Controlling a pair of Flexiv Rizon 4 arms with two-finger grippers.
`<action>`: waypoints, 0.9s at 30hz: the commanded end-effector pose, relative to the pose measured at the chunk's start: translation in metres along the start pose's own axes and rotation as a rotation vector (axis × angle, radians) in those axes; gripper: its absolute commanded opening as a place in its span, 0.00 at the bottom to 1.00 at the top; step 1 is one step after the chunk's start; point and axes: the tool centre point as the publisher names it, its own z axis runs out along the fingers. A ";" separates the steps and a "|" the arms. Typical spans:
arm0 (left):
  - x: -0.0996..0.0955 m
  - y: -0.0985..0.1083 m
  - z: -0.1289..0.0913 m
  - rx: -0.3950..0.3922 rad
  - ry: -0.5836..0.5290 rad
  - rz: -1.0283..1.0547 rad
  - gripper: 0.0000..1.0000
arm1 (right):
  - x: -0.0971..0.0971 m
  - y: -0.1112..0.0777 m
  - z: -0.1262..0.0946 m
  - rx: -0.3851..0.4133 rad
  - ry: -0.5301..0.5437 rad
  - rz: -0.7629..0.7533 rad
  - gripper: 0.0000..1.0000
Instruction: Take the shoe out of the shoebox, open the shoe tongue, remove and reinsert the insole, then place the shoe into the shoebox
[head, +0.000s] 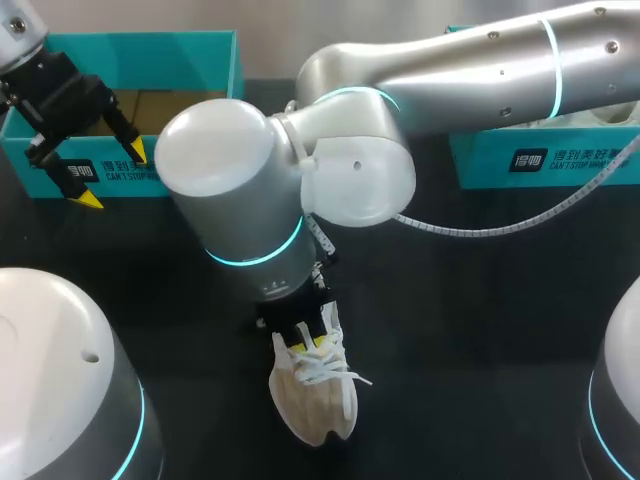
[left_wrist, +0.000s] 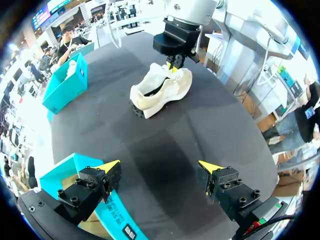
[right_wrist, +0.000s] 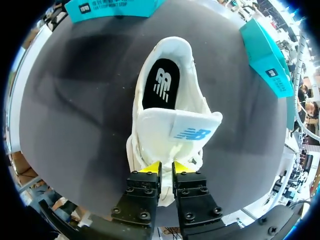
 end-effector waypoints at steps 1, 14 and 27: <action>0.001 0.000 0.000 -0.002 0.000 0.000 1.00 | 0.000 0.001 0.006 -0.008 -0.002 0.193 0.13; 0.001 0.000 0.000 -0.002 0.000 0.000 1.00 | 0.002 0.013 0.005 -0.031 -0.007 0.199 0.25; 0.001 0.000 0.000 -0.002 0.000 0.000 1.00 | 0.005 0.030 0.019 -0.021 0.000 0.179 0.25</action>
